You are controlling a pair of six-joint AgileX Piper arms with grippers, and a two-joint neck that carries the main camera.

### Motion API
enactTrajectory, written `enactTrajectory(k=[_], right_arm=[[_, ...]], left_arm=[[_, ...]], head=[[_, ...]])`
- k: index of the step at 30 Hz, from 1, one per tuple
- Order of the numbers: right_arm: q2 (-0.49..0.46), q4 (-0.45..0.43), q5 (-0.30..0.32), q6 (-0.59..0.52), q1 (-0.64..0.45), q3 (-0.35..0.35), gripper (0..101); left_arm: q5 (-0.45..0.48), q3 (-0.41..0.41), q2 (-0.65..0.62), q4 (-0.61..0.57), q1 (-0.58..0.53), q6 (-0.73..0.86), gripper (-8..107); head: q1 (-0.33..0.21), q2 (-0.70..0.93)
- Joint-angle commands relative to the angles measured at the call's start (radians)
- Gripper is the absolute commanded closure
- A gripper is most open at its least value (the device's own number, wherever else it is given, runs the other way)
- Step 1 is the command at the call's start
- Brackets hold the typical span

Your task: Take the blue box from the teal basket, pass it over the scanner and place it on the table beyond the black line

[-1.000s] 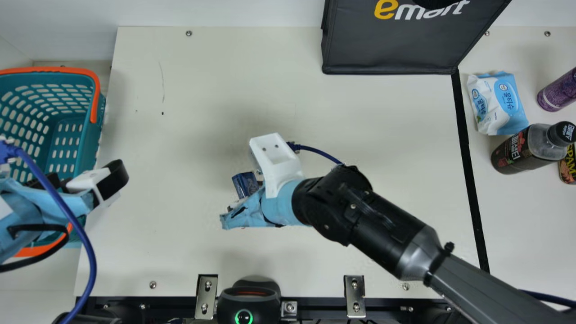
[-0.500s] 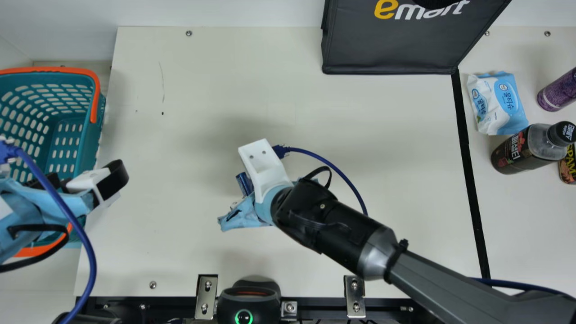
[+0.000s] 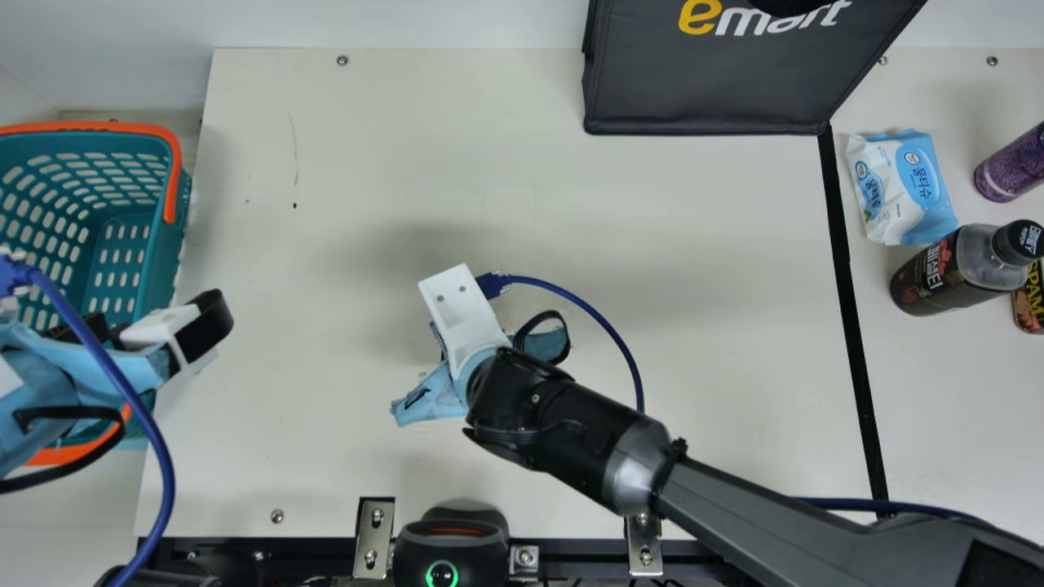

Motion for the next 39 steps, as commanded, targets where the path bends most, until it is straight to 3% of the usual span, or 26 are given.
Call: enactTrajectory(k=[1, 23, 39], right_arm=[[0.006, -0.016, 0.006, 0.012, 0.005, -0.001, 101], [0.083, -0.182, 0.055, 0.125, 0.054, -0.029, 101], [0.126, -0.244, 0.105, 0.153, 0.077, -0.051, 101]], left_arm=[[0.000, 0.000, 0.000, 0.000, 0.000, 0.000, 9], [0.000, 0.000, 0.000, 0.000, 0.000, 0.000, 9], [0.000, 0.000, 0.000, 0.000, 0.000, 0.000, 9]], head=[[-0.029, 0.002], [-0.029, 0.002], [-0.029, 0.002]])
